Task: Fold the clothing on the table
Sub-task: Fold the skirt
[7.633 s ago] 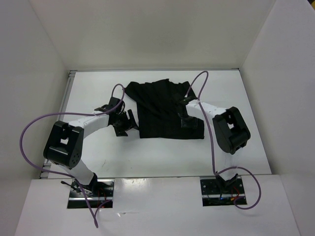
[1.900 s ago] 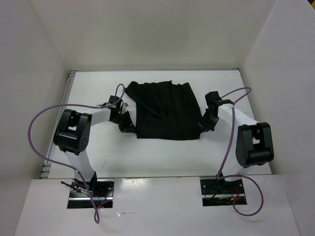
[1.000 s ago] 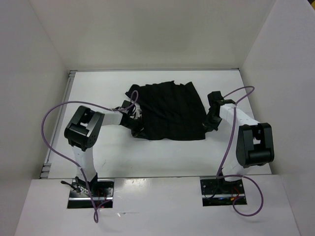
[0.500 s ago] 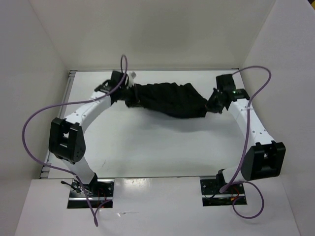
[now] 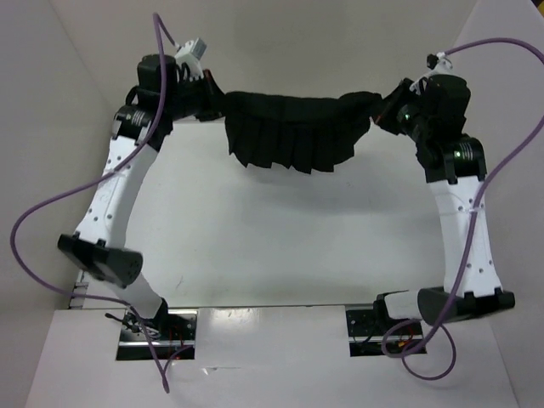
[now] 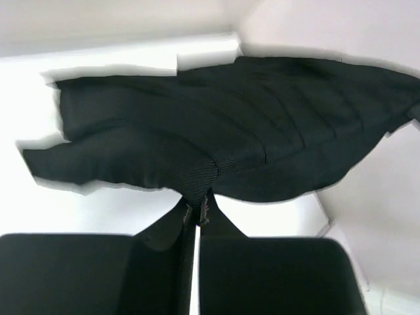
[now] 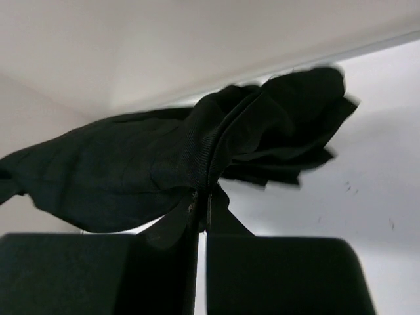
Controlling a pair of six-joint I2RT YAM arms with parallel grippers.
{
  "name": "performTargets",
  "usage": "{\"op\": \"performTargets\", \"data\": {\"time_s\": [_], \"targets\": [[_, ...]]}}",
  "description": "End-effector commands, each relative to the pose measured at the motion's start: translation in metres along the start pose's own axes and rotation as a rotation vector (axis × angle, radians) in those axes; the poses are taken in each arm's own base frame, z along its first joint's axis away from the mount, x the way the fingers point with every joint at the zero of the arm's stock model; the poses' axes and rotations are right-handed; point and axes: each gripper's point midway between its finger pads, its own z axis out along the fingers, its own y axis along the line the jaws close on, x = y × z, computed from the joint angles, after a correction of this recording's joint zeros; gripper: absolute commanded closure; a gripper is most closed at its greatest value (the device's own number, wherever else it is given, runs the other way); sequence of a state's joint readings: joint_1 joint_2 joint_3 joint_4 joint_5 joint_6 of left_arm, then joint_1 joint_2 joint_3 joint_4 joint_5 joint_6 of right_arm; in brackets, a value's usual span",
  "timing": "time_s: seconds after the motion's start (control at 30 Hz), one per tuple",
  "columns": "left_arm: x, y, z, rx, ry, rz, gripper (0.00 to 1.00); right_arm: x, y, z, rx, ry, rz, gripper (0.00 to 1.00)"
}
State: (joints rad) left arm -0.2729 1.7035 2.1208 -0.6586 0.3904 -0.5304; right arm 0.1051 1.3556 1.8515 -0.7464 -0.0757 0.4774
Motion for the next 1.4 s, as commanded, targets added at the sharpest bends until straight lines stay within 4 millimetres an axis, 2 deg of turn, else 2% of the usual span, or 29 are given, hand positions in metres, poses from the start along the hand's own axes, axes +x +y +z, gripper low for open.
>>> {"op": "performTargets", "data": {"time_s": [0.0,0.03,0.07,0.1,0.13,0.17,0.2,0.3,0.37,0.43,0.53,0.57,0.63,0.67,0.73,0.77,0.8,0.83,0.87,0.9,0.93,0.97,1.03,1.07,1.2,1.23,1.27,1.3,1.37], "targets": [[0.037,-0.022,-0.043,0.057,0.004,0.001,1.00,0.010,0.029,-0.045,-0.177,-0.006,-0.053,1.00],[0.042,-0.025,-0.054,0.066,-0.012,-0.011,1.00,0.020,0.029,-0.054,-0.195,0.009,-0.053,1.00],[0.045,-0.033,-0.067,0.089,-0.028,-0.026,1.00,0.020,0.040,-0.087,-0.262,-0.014,-0.077,1.00],[0.042,-0.051,-0.101,0.119,-0.081,-0.013,1.00,0.023,0.048,-0.102,-0.305,-0.019,-0.094,1.00],[0.055,-0.049,-0.109,0.115,-0.072,-0.031,1.00,0.032,0.047,-0.113,-0.320,-0.007,-0.094,1.00],[0.055,-0.054,-0.122,0.120,-0.097,-0.043,1.00,0.032,0.053,-0.141,-0.364,-0.035,-0.106,1.00],[0.050,-0.068,-0.151,0.140,-0.160,-0.027,1.00,0.035,0.055,-0.153,-0.378,-0.031,-0.099,1.00],[0.050,-0.074,-0.182,0.123,-0.222,-0.032,1.00,0.050,0.063,-0.166,-0.460,-0.003,-0.085,1.00],[0.049,-0.071,-0.180,0.103,-0.220,-0.029,1.00,0.058,0.064,-0.159,-0.479,0.022,-0.065,1.00],[0.050,-0.055,-0.165,0.045,-0.201,-0.041,1.00,0.064,0.058,-0.137,-0.448,0.059,-0.019,1.00],[0.065,-0.012,-0.112,-0.050,-0.100,-0.087,1.00,0.086,0.045,-0.086,-0.391,0.159,0.051,1.00],[0.076,0.010,-0.084,-0.085,-0.035,-0.107,1.00,0.094,0.042,-0.072,-0.383,0.193,0.059,1.00],[0.082,0.032,-0.059,-0.101,0.007,-0.134,1.00,0.121,0.030,-0.029,-0.352,0.296,0.111,1.00],[0.093,0.064,-0.036,-0.158,0.056,-0.165,1.00,0.127,0.026,-0.015,-0.342,0.328,0.133,1.00],[0.098,0.088,-0.017,-0.166,0.095,-0.189,1.00,0.157,0.008,0.028,-0.289,0.436,0.169,1.00],[0.095,0.114,0.001,-0.196,0.116,-0.224,1.00,0.161,0.001,0.043,-0.272,0.448,0.165,1.00],[0.089,0.123,0.009,-0.192,0.122,-0.226,1.00,0.152,0.000,0.056,-0.267,0.439,0.167,1.00],[0.098,0.145,0.028,-0.207,0.170,-0.250,1.00,0.166,-0.012,0.082,-0.228,0.481,0.169,1.00],[0.087,0.153,0.032,-0.208,0.163,-0.260,1.00,0.141,-0.012,0.092,-0.232,0.434,0.158,1.00],[0.048,0.145,0.033,-0.183,0.094,-0.206,1.00,0.135,-0.012,0.102,-0.227,0.420,0.144,1.00],[0.051,0.154,0.046,-0.188,0.133,-0.217,1.00,0.133,-0.022,0.119,-0.197,0.415,0.150,1.00],[0.035,0.154,0.047,-0.179,0.111,-0.210,1.00,0.105,-0.015,0.123,-0.213,0.352,0.124,1.00],[-0.006,0.143,0.045,-0.150,0.051,-0.175,1.00,0.082,-0.011,0.127,-0.227,0.301,0.114,1.00],[-0.020,0.139,0.040,-0.139,0.026,-0.163,1.00,0.057,-0.002,0.123,-0.263,0.244,0.096,1.00],[-0.055,0.115,0.023,-0.094,-0.038,-0.118,1.00,0.026,0.018,0.106,-0.318,0.151,0.061,1.00],[-0.058,0.108,0.016,-0.092,-0.045,-0.102,1.00,0.027,0.019,0.099,-0.319,0.150,0.060,1.00],[-0.041,0.120,0.021,-0.108,-0.006,-0.118,1.00,0.031,0.016,0.097,-0.315,0.155,0.053,1.00],[-0.035,0.103,0.017,-0.087,-0.002,-0.104,1.00,0.041,0.017,0.094,-0.315,0.177,0.045,1.00],[-0.022,0.106,0.021,-0.081,-0.028,-0.120,1.00,0.074,0.001,0.089,-0.283,0.250,0.070,1.00]]}}
